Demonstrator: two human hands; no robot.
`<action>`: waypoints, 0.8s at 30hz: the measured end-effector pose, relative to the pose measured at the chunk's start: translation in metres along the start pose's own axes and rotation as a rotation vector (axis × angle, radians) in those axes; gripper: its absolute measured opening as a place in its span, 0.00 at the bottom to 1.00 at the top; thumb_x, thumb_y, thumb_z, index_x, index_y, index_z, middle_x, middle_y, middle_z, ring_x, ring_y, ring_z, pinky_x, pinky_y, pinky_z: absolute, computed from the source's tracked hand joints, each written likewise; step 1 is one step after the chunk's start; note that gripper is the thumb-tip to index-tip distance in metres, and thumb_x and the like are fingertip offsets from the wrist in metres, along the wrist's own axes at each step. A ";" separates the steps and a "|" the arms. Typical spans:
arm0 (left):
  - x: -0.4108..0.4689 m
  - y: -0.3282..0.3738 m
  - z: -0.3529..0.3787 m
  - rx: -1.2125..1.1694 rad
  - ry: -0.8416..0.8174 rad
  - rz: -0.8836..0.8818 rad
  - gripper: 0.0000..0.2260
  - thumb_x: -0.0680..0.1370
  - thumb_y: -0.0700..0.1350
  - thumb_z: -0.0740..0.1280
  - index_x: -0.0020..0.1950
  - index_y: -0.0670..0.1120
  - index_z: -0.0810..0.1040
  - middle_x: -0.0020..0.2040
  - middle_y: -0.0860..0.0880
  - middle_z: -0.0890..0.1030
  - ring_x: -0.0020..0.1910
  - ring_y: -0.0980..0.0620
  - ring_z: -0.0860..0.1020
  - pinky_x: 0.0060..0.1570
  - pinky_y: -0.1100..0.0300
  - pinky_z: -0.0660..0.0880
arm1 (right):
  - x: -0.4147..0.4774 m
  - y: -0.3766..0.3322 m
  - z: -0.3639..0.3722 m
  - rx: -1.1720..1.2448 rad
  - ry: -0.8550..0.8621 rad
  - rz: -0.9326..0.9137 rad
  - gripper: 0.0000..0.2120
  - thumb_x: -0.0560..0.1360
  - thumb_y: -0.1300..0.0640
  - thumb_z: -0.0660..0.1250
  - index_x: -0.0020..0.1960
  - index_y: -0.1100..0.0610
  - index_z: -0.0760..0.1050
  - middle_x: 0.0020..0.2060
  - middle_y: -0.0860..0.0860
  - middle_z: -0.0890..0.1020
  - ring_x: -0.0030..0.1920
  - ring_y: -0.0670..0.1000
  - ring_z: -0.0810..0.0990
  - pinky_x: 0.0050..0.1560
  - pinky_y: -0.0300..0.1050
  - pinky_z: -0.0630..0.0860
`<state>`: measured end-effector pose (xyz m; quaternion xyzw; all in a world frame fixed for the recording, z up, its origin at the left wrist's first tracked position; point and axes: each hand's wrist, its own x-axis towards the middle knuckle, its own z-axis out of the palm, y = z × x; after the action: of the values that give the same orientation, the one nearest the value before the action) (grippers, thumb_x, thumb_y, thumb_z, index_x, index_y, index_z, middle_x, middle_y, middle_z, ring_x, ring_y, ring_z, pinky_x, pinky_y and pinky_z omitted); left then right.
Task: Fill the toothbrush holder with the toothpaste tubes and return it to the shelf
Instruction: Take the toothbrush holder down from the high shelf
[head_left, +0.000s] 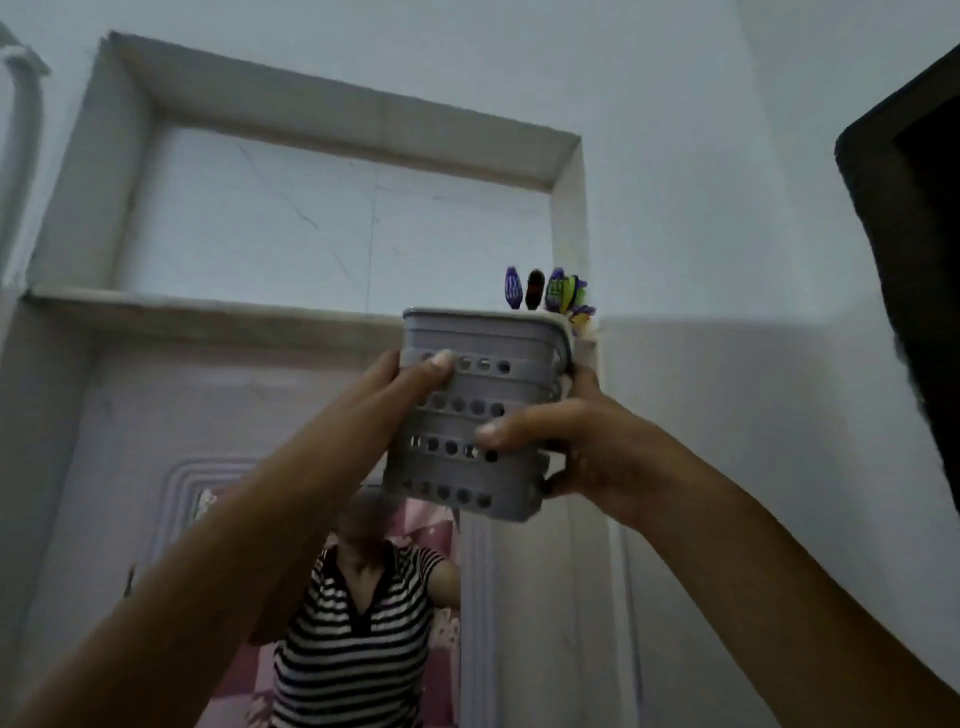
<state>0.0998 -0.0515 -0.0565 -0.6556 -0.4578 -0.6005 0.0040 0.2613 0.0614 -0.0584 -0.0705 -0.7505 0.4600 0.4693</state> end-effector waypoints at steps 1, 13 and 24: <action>-0.020 -0.014 0.006 -0.029 -0.019 -0.020 0.15 0.74 0.61 0.63 0.58 0.57 0.76 0.50 0.54 0.84 0.49 0.55 0.83 0.42 0.60 0.79 | -0.016 0.022 0.002 0.032 -0.008 0.036 0.43 0.56 0.59 0.82 0.65 0.41 0.66 0.61 0.48 0.81 0.60 0.56 0.81 0.51 0.64 0.82; -0.304 -0.226 0.083 -0.179 -0.303 -0.652 0.25 0.74 0.52 0.70 0.70 0.61 0.67 0.67 0.59 0.76 0.67 0.58 0.73 0.68 0.47 0.69 | -0.248 0.318 0.057 0.201 0.059 0.441 0.59 0.41 0.46 0.88 0.66 0.53 0.64 0.57 0.51 0.84 0.54 0.49 0.85 0.46 0.42 0.85; -0.480 -0.328 0.034 0.605 -0.138 -0.980 0.15 0.77 0.40 0.66 0.60 0.55 0.79 0.54 0.56 0.83 0.49 0.59 0.80 0.46 0.62 0.78 | -0.377 0.443 0.092 0.033 0.133 0.658 0.57 0.44 0.42 0.87 0.64 0.55 0.62 0.59 0.51 0.79 0.56 0.42 0.82 0.60 0.52 0.81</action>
<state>-0.0045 -0.1280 -0.6244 -0.3745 -0.8583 -0.3307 -0.1170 0.2533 0.0520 -0.6472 -0.3312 -0.6478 0.5934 0.3444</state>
